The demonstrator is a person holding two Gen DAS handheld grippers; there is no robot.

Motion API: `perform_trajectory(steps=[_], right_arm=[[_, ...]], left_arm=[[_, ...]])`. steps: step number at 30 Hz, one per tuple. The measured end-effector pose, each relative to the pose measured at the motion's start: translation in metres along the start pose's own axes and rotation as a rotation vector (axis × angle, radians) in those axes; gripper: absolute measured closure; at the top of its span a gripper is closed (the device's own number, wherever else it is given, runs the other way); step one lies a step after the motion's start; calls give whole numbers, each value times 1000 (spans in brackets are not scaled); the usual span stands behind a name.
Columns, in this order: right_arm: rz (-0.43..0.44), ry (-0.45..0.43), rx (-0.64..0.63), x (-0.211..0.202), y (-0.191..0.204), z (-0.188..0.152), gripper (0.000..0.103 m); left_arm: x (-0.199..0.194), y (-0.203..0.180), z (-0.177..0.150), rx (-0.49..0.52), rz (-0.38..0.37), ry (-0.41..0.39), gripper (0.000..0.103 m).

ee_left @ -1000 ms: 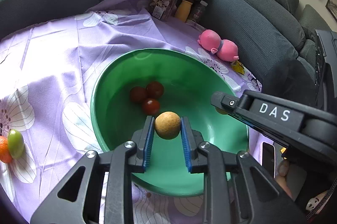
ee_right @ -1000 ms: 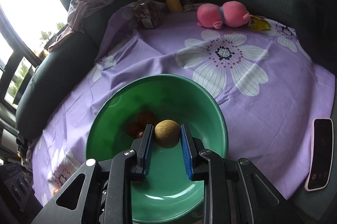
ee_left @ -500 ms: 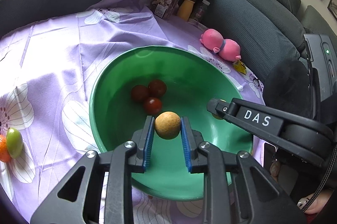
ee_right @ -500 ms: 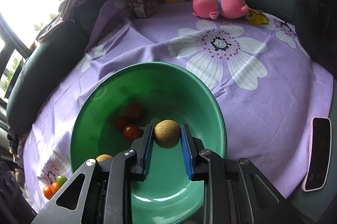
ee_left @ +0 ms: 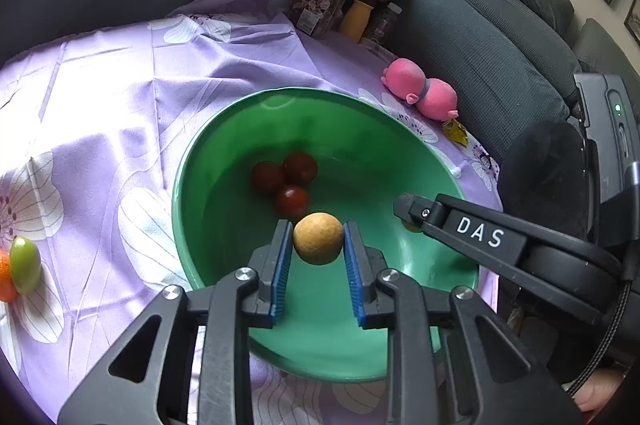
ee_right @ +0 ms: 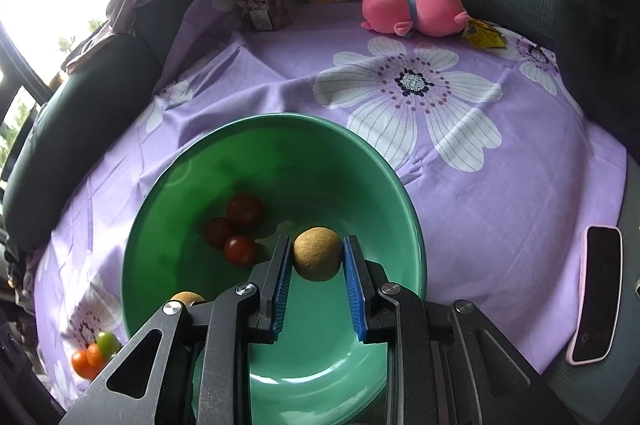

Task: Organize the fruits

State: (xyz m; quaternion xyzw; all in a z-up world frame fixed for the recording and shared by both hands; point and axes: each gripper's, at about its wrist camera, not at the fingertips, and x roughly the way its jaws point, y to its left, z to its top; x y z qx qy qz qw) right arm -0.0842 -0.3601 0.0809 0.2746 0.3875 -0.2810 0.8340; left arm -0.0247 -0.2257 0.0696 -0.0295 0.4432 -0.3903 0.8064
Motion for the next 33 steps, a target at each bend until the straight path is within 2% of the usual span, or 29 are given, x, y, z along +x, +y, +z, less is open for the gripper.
perform_trajectory(steps=[3, 5, 6, 7, 11, 18, 23, 28, 31, 33], right_arm=[[3, -33, -19, -6, 1, 0, 76], [18, -56, -30, -11, 3, 1, 70], [29, -67, -33, -13, 4, 1, 64], [43, -79, -35, -16, 5, 1, 61], [101, -122, -52, -26, 11, 2, 61], [157, -157, -100, -32, 27, 1, 61], [222, -157, -163, -37, 52, -6, 61], [346, -146, -311, -44, 99, -25, 62], [441, -91, -392, -40, 132, -43, 61], [480, -31, -450, -30, 156, -56, 61]], left_arm=[[-13, 2, 2, -9, -11, -28, 62], [-27, 4, 3, -17, -8, -64, 51], [-35, 7, 3, -28, -6, -81, 49], [-42, 10, 4, -42, -1, -92, 46], [-78, 35, 4, -119, 41, -164, 37], [-151, 91, 3, -277, 248, -268, 33], [-187, 120, -13, -351, 409, -294, 29], [-184, 164, -49, -445, 496, -291, 29], [-176, 190, -57, -535, 575, -215, 31], [-182, 198, -62, -574, 565, -260, 32]])
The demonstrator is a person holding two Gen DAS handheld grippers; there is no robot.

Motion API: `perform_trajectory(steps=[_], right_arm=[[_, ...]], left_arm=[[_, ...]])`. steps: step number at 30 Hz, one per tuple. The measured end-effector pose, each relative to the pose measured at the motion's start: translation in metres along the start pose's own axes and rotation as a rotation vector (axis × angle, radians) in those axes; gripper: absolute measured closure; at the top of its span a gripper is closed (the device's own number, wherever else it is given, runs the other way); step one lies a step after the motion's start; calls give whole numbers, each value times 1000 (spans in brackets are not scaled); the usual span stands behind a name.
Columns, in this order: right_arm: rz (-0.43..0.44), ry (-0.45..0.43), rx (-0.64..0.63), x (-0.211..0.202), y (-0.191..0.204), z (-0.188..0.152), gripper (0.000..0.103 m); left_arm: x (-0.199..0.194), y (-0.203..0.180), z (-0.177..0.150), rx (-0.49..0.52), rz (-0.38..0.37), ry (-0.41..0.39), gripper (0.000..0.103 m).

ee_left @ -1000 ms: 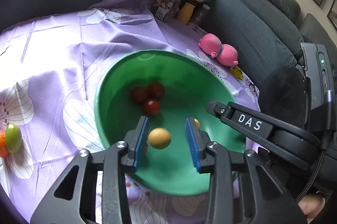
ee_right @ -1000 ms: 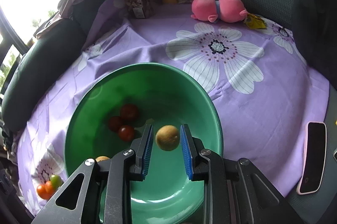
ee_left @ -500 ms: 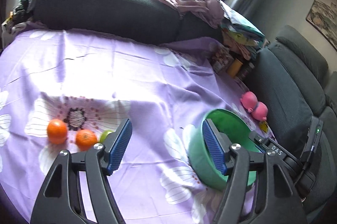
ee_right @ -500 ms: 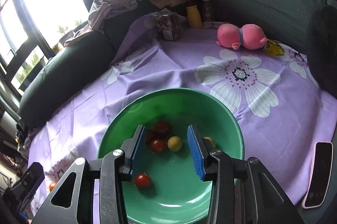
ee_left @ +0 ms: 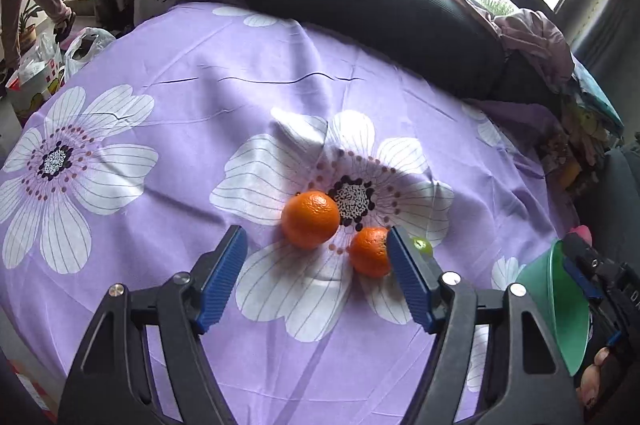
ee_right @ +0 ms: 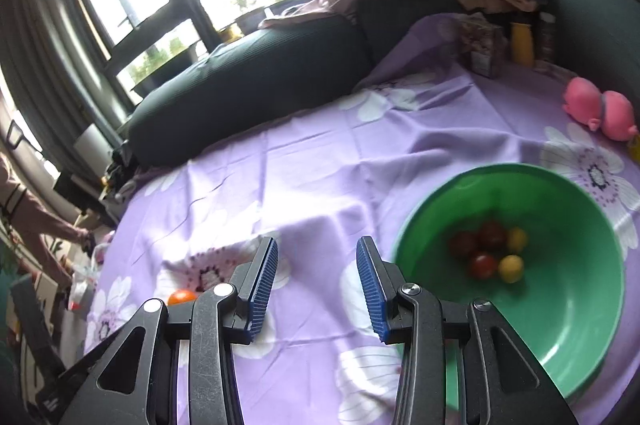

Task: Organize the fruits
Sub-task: 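Grasp the green lime with the right tool while the left tool reaches beside it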

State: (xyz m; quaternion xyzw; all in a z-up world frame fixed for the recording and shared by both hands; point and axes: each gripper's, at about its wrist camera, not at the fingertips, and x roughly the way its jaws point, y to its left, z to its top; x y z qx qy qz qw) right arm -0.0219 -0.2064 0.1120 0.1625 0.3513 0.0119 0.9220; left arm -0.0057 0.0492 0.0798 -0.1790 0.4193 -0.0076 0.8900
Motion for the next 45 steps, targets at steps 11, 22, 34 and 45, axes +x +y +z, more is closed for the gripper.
perform_trajectory(steps=[11, 22, 34, 45], right_arm=[[39, 349, 61, 110, 36, -35, 61], [27, 350, 65, 122, 36, -37, 66], [-17, 458, -89, 91, 21, -47, 66], [1, 377, -96, 75, 20, -39, 66]], left_arm=[[15, 16, 1, -58, 30, 48, 32], [24, 5, -4, -18, 19, 76, 32], [34, -11, -12, 43, 9, 114, 32], [35, -24, -16, 84, -27, 128, 32]])
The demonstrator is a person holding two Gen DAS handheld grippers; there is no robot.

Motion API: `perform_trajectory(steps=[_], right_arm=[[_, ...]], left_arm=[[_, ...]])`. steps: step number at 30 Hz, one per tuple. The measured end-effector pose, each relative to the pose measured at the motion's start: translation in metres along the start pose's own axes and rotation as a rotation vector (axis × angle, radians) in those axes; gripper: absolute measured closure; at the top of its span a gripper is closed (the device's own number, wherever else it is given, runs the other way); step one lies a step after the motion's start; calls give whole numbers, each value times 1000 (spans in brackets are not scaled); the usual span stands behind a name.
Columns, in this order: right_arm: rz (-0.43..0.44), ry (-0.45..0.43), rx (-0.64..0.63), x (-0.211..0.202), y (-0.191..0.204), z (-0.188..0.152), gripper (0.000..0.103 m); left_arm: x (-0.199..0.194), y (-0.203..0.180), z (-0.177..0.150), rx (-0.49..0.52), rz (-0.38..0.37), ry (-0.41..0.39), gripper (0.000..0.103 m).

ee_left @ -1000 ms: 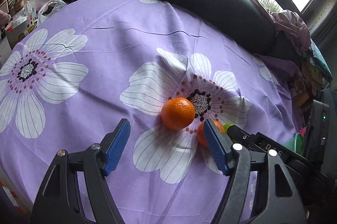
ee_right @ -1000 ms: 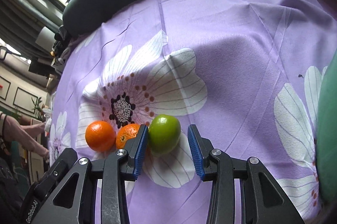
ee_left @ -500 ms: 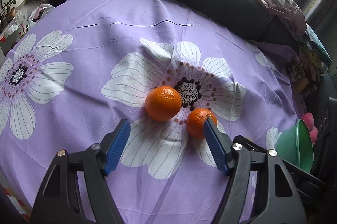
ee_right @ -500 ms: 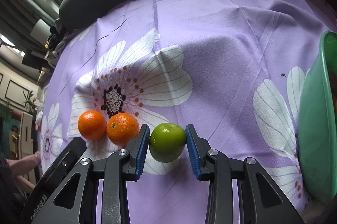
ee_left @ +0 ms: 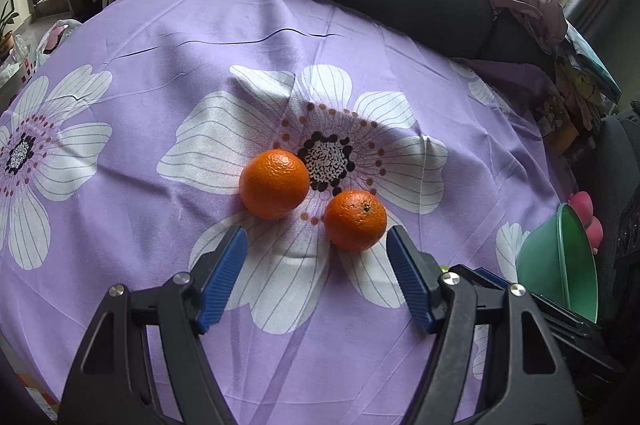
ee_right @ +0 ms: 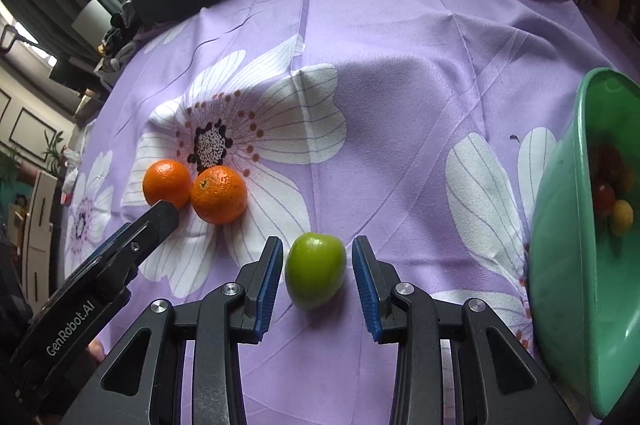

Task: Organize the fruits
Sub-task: 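Grasp the green lime with the right tool while the left tool reaches beside it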

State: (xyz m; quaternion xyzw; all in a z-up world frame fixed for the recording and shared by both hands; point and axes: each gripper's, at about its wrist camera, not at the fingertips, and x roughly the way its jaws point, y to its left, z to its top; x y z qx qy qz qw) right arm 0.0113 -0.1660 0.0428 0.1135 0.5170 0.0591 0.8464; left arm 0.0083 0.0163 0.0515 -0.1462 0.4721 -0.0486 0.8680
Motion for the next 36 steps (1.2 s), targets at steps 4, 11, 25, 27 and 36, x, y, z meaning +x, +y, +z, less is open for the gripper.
perform_trajectory(steps=[4, 11, 25, 27, 36], right_arm=[[28, -61, 48, -13, -12, 3, 66], [95, -69, 159, -14, -28, 7, 66], [201, 32, 188, 11, -24, 7, 66], [198, 37, 186, 12, -24, 7, 66], [197, 70, 192, 19, -27, 5, 66]], left_arm=[[1, -6, -2, 20, -29, 22, 32], [6, -24, -9, 90, -132, 78, 42], [27, -49, -23, 121, -270, 200, 51], [31, -53, -24, 126, -280, 213, 51], [42, -61, -30, 155, -260, 245, 53]])
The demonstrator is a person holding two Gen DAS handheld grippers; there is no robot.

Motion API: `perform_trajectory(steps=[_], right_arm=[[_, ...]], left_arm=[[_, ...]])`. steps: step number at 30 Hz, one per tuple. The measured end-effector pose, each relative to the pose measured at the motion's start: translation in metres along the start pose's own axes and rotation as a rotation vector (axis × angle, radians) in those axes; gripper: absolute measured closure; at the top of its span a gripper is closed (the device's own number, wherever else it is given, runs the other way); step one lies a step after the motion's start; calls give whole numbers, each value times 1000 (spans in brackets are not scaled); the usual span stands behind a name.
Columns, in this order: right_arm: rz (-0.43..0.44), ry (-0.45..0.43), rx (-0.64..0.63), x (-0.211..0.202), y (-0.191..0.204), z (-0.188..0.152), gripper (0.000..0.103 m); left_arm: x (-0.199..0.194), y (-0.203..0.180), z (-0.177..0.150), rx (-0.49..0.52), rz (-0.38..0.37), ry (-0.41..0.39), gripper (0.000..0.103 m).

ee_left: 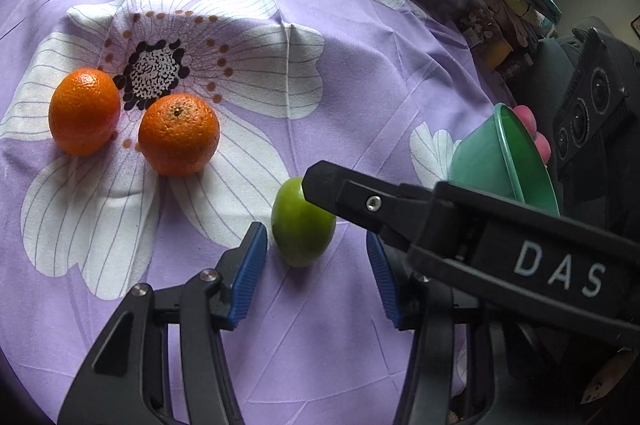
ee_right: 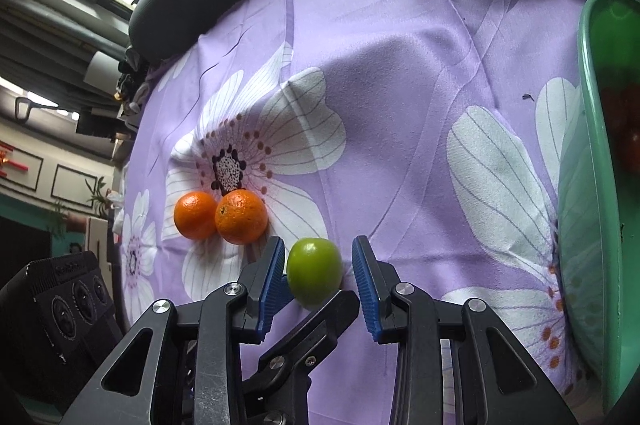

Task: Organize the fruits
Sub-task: 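Grasp the green lime with the right tool while the left tool reaches beside it, then carry the held lime over the green bowl with the right tool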

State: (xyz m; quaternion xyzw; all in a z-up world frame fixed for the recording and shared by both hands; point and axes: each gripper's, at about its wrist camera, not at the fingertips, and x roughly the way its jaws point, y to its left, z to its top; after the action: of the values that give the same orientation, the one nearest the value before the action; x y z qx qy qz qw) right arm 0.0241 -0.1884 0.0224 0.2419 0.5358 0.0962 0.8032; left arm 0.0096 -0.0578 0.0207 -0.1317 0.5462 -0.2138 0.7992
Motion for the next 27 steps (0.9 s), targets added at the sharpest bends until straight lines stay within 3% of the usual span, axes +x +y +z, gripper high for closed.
perform_trajectory(steps=[12, 21, 27], right_arm=[[18, 60, 0, 18, -2, 0, 66], [-17, 41, -27, 19, 4, -4, 65], [-30, -38, -69, -1, 15, -7, 65]], left_arm=[[-1, 9, 1, -15, 5, -14, 71], [-3, 5, -1, 7, 19, -38, 70], [-21, -10, -2, 61, 16, -121, 70]])
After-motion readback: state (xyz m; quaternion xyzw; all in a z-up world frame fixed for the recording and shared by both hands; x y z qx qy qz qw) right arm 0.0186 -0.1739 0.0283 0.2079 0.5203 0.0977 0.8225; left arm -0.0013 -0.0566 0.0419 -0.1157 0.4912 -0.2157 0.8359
